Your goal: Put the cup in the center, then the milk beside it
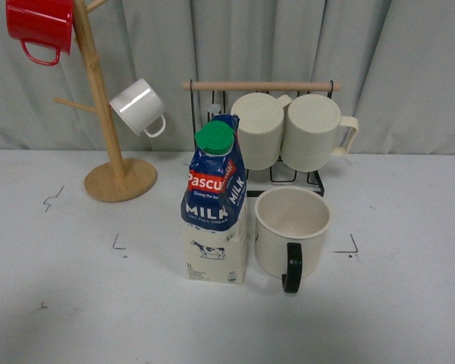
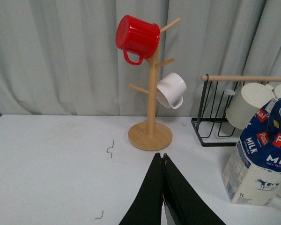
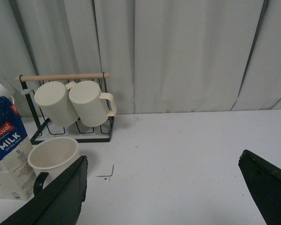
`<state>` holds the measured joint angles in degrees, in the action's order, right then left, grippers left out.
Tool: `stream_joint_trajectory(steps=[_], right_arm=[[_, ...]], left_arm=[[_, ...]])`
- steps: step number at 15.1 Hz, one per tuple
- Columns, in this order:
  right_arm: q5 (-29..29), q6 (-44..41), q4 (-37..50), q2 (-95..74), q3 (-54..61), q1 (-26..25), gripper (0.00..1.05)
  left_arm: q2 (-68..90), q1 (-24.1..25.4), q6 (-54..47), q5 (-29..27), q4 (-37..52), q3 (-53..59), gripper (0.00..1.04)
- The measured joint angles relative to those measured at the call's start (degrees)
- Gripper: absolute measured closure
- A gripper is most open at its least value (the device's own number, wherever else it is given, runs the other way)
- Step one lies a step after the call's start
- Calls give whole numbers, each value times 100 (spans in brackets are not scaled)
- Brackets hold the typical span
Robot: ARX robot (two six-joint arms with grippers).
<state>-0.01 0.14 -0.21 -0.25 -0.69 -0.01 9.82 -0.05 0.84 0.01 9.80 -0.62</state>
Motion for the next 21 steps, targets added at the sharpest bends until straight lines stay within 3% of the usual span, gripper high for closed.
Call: stream_joint_trajectory(steps=[2,6,11,13,14,15,21], right_arm=[[0,0,0,0,0,0,6],[0,0,4,0,0,0,6],[0,0,2,0,0,0,6],[0,0,2,0,0,0,6],[0,0,2,0,0,0,6],[0,0,2,0,0,0,6],[0,0,2,0,0,0,6]], left_arm=[[-944,0,0,-4,-979,-4,103],[-935,0,0,0,-1010,-2,100],[-935,0,0,-2,-1001,-2,38],[-935,0,0,-2,-1001,-2,31],[-935,0,0,-2,-1001,-2,12],[-935,0,-4,-2,-1001,-2,5],[-935,0,-7,-2,-1001,-2,7]])
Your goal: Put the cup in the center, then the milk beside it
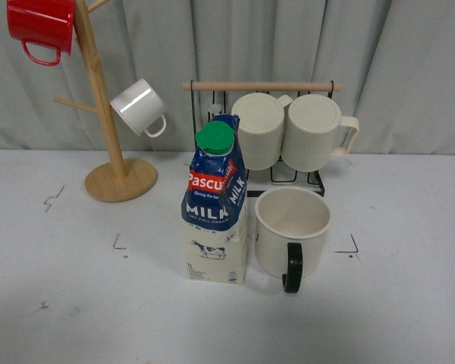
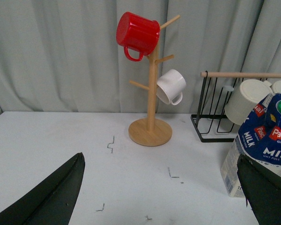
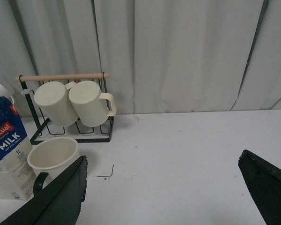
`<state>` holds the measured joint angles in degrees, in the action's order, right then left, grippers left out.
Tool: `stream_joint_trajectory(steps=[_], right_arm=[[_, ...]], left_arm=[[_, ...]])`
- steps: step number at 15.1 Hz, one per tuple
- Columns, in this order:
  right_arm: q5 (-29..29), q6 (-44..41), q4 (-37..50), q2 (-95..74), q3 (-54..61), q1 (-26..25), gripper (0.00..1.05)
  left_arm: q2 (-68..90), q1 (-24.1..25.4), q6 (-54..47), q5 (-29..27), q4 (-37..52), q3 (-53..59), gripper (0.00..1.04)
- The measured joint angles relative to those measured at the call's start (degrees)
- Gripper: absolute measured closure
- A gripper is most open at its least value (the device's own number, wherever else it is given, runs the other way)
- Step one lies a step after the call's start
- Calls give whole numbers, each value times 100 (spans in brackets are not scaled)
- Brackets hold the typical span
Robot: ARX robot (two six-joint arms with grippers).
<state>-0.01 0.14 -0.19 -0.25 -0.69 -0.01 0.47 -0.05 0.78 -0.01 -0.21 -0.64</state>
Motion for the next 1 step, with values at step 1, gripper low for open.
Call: stream_joint_trajectory(steps=[1], right_arm=[[0,0,0,0,0,0,6]], left_arm=[[0,0,2,0,0,0,7]])
